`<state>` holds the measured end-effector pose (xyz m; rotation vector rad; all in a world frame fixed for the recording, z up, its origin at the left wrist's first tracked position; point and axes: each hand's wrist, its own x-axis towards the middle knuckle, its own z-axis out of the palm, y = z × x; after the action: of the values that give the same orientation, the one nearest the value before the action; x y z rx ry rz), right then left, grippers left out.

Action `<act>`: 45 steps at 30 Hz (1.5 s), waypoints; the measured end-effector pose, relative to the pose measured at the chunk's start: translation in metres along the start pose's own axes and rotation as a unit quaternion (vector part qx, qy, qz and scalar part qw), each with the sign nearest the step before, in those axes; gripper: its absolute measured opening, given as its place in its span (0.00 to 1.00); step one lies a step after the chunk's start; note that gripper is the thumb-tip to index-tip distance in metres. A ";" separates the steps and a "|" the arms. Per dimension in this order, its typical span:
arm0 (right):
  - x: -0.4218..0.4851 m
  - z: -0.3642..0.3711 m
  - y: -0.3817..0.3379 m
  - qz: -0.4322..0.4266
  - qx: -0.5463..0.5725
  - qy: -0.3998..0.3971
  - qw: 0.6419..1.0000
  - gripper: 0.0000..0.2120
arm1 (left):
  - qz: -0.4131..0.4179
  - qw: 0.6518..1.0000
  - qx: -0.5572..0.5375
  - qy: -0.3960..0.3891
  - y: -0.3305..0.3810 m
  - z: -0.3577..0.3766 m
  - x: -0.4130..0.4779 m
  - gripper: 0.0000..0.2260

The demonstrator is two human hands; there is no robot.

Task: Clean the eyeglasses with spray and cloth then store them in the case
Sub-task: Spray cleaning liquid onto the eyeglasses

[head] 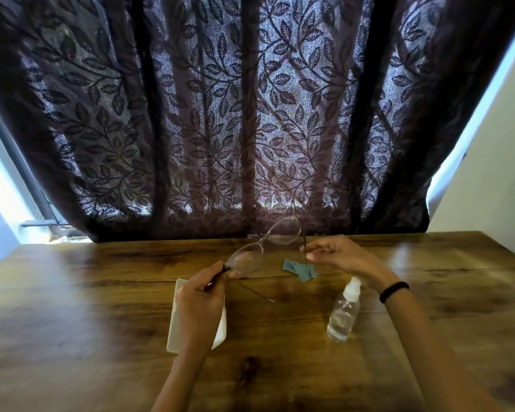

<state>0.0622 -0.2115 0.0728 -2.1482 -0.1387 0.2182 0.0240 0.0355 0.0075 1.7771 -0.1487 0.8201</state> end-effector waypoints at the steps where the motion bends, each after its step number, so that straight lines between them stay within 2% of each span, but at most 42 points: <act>1: 0.002 0.001 -0.001 -0.008 -0.003 0.006 1.000 0.08 | -0.005 1.000 -0.004 0.004 0.000 0.000 0.001 0.12; 4: 0.006 0.004 -0.002 -0.036 -0.005 0.059 0.998 0.03 | -0.035 0.999 -0.029 0.007 -0.001 -0.002 0.002 0.12; 6: 0.007 0.004 -0.006 -0.057 -0.016 0.103 0.993 0.06 | -0.059 0.997 -0.031 -0.024 -0.005 -0.005 0.005 0.11; 9: 0.009 0.002 -0.018 -0.092 -0.022 0.166 0.982 0.06 | -0.065 0.991 0.063 -0.102 -0.021 -0.011 0.013 0.10; 12: 0.013 0.003 -0.033 -0.117 -0.115 0.223 0.961 0.04 | -0.039 0.988 0.119 -0.090 -0.021 -0.017 0.027 0.12; 15: 0.013 0.013 -0.044 -0.156 -0.170 0.226 0.946 0.05 | 0.084 0.987 0.122 -0.062 0.004 -0.015 0.043 0.11; 18: 0.013 0.023 -0.052 -0.169 -0.203 0.220 0.939 0.05 | 0.164 0.962 0.171 -0.136 0.028 -0.001 0.053 0.12; 22: 0.010 0.030 -0.057 -0.191 -0.234 0.230 0.925 0.05 | 0.169 0.941 0.228 -0.186 0.035 0.015 0.056 0.12; 26: 0.004 0.028 -0.056 -0.209 -0.239 0.240 0.917 0.05 | 0.163 0.946 0.217 -0.175 0.030 0.015 0.056 0.05; 32: 0.000 0.029 -0.052 -0.228 -0.236 0.231 0.916 0.04 | 0.138 0.945 0.201 -0.218 0.018 0.018 0.049 0.07; 35: -0.004 0.028 -0.052 -0.228 -0.225 0.219 0.922 0.04 | 0.142 0.950 0.191 -0.204 0.013 0.018 0.047 0.10; 38: -0.016 0.023 -0.045 -0.219 -0.202 0.244 0.923 0.10 | 0.148 0.958 0.184 -0.165 0.006 0.015 0.047 0.05; 45: -0.057 0.035 0.015 -0.167 -0.113 0.321 0.926 0.26 | 0.064 0.986 0.129 -0.087 -0.013 0.005 0.050 0.04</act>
<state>-0.0002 -0.2022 0.0469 -2.2678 -0.1497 -0.7277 0.0701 0.0500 0.0262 2.1010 -0.2849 0.8027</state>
